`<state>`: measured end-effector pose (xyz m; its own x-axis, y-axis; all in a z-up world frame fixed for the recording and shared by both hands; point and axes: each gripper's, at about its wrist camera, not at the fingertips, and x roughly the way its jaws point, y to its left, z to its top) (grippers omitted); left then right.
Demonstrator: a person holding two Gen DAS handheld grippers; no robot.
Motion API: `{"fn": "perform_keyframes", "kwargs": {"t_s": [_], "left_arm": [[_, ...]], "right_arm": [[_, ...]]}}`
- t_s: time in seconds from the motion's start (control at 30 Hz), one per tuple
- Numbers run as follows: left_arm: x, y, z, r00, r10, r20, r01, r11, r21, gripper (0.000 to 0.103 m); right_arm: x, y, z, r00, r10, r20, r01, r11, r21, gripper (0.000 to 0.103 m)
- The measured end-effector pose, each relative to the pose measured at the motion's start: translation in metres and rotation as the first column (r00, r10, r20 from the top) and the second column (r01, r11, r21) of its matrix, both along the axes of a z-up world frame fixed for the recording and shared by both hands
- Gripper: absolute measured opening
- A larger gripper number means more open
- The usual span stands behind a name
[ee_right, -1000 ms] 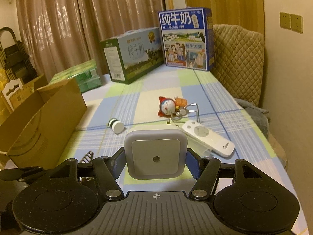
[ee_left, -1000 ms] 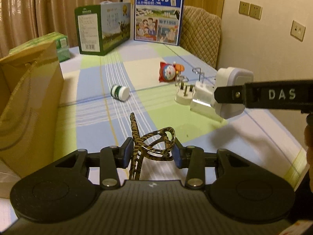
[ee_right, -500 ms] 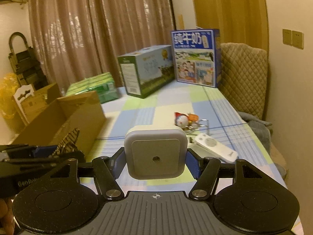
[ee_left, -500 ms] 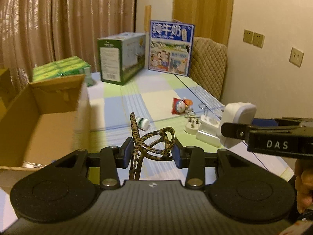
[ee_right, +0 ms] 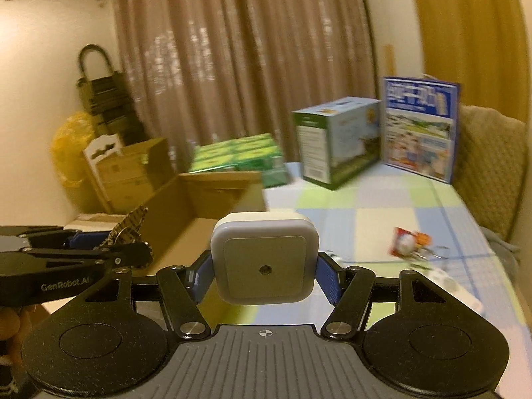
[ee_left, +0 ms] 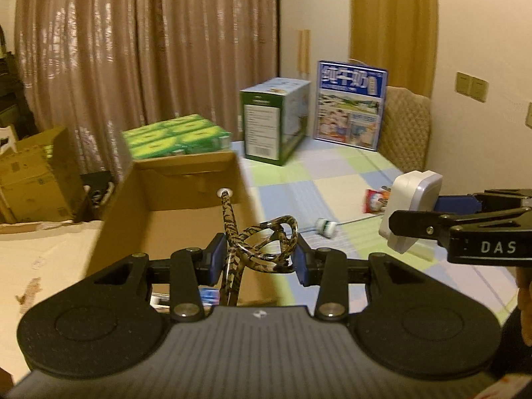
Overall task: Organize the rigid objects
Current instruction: 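Carry the cable and night light into the cardboard box and open both grippers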
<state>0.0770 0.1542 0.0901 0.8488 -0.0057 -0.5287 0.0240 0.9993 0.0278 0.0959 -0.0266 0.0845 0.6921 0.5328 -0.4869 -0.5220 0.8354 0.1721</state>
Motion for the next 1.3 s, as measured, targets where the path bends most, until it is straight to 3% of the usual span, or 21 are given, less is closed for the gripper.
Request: {"fn": "perform_keyframes", "kwargs": {"t_s": [0.47,1.3], "left_arm": [[0.017,0.102,-0.007,0.992,0.111,-0.056,-0.111,0.994,0.002,0.036],[0.058,0.122,-0.050,0.987,0.074,-0.142,-0.080,0.996,-0.037,0.036]], "right_arm": [[0.038,0.099,-0.018,0.982,0.177,-0.059,-0.179,0.984,-0.022,0.061],[0.061,0.140,-0.063,0.973,0.185,-0.138,-0.198,0.976,-0.087,0.061]]}}
